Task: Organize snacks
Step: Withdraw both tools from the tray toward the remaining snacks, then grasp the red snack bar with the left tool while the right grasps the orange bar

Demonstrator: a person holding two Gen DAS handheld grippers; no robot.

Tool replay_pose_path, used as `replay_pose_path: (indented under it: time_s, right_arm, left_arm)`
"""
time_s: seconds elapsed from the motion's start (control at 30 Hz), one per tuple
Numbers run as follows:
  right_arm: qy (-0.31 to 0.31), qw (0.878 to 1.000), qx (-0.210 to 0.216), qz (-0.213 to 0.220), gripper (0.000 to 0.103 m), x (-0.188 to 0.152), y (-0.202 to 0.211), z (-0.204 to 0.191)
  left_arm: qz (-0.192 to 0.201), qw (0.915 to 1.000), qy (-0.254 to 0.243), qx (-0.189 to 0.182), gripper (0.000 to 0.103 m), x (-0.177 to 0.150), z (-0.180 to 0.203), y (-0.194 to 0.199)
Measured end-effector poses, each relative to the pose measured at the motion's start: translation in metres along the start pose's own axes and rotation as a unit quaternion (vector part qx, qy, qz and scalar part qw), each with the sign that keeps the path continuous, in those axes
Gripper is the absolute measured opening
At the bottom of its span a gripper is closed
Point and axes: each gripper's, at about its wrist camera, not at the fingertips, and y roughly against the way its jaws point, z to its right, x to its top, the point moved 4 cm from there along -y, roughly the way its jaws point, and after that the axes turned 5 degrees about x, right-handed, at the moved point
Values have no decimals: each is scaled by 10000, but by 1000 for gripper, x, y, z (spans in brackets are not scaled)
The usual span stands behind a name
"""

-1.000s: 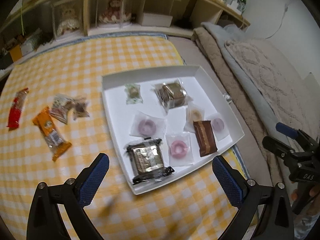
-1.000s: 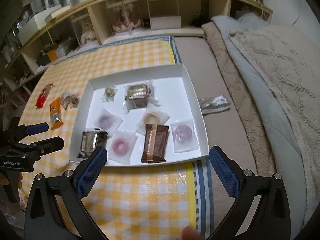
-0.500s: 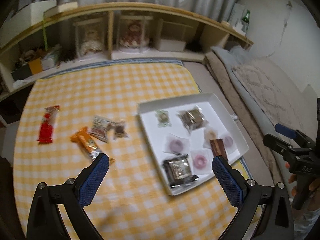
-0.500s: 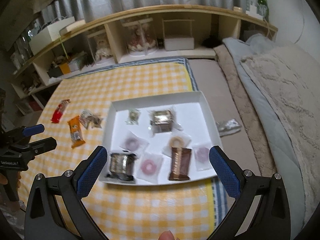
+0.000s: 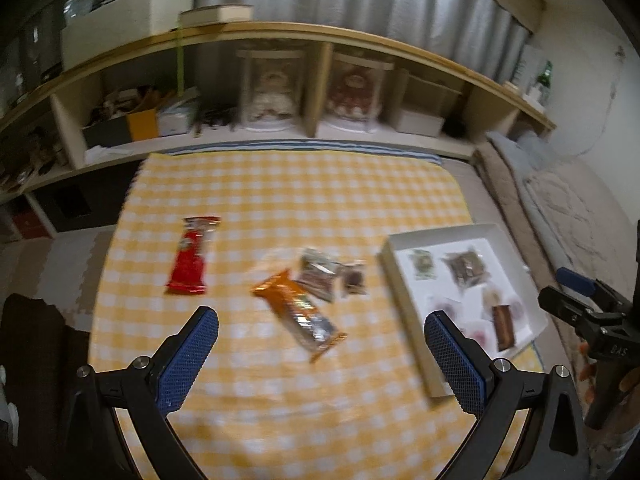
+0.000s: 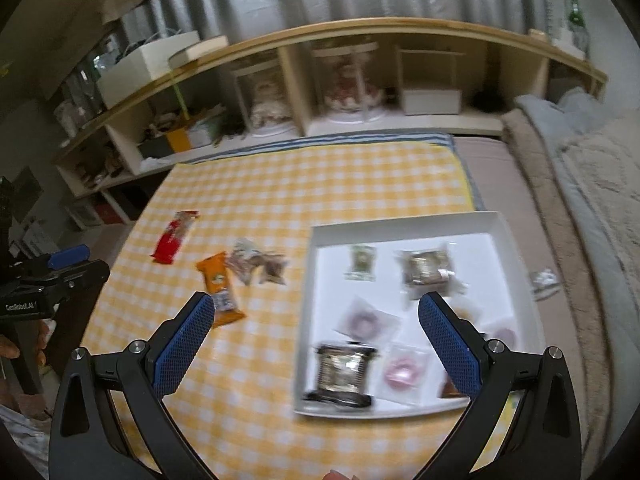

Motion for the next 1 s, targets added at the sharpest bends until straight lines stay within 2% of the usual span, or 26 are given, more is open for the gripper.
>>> replay_pose_path:
  time_s: [0.13, 0.23, 0.43, 0.57, 0.67, 0.77, 0.87, 1.0]
  right_arm:
    - [63, 9998, 155, -86, 103, 1, -26, -24]
    - [53, 9994, 302, -128, 103, 1, -45, -39]
    - [43, 9978, 636, -204, 103, -2, -89, -64]
    - [145, 9967, 757, -246, 103, -9, -122, -77]
    - [290, 9959, 853, -104, 103, -14, -141, -86]
    - [491, 9940, 921, -338, 103, -23, -167, -96]
    - [593, 9914, 1031, -540, 103, -36, -192, -104]
    - [467, 9898, 1081, -801, 103, -52, -219, -100]
  left_arm:
    - [-7, 9998, 92, 195, 103, -3, -30, -7]
    - [128, 9995, 118, 247, 103, -6, -50, -15]
    - [336, 9978, 102, 568, 103, -3, -77, -49]
    - [180, 9979, 125, 609, 103, 10, -87, -88]
    - [80, 9976, 128, 677, 103, 21, -90, -118]
    - [-135, 9969, 162, 763, 103, 32, -92, -157]
    - [-207, 9973, 315, 638, 103, 39, -99, -189]
    - [-272, 9968, 318, 675, 92, 40, -108, -229]
